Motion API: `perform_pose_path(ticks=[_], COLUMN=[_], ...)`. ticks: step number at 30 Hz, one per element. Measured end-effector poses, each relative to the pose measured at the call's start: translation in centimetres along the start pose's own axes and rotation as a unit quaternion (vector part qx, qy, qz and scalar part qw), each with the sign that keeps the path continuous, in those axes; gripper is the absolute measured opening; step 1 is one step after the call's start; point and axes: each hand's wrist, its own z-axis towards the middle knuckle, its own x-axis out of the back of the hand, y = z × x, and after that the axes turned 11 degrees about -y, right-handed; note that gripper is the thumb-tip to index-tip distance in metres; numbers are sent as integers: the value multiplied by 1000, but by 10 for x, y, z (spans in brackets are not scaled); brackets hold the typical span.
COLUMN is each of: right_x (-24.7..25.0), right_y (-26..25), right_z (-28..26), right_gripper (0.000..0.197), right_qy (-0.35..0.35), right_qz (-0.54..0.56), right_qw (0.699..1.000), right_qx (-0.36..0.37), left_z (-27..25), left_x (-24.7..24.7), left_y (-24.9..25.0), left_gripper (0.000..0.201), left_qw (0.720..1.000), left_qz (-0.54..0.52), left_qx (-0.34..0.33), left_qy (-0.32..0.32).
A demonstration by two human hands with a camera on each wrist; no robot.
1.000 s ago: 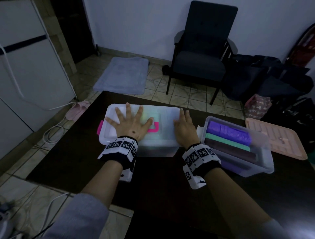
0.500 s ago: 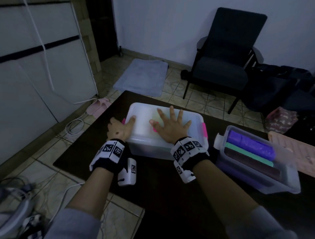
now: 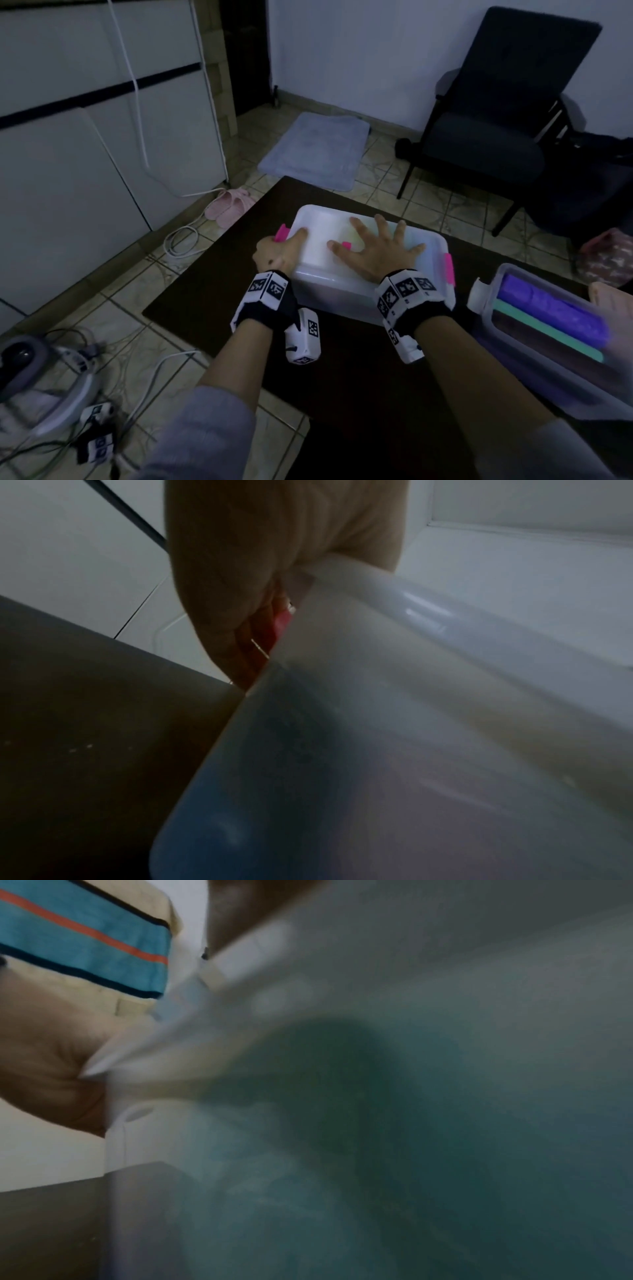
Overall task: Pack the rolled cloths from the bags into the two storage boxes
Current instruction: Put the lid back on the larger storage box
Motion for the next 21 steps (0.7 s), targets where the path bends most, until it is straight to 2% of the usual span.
perform_pose_path(ticks=[4, 10, 21], right_x=[2, 2, -4], right_y=[-1, -3, -4], right_z=[5, 10, 21], right_gripper=[84, 81, 81], right_qy=[-24, -17, 30], right_qz=[-12, 10, 26], right_qw=[1000, 1000, 999], right_qx=[-10, -9, -16], left_z=[3, 11, 22], left_x=[-2, -3, -4], left_y=[4, 8, 20], left_gripper=[55, 49, 46], left_qw=[998, 990, 963], left_qz=[18, 77, 210], left_qx=[-52, -116, -165], left_qy=[17, 13, -17])
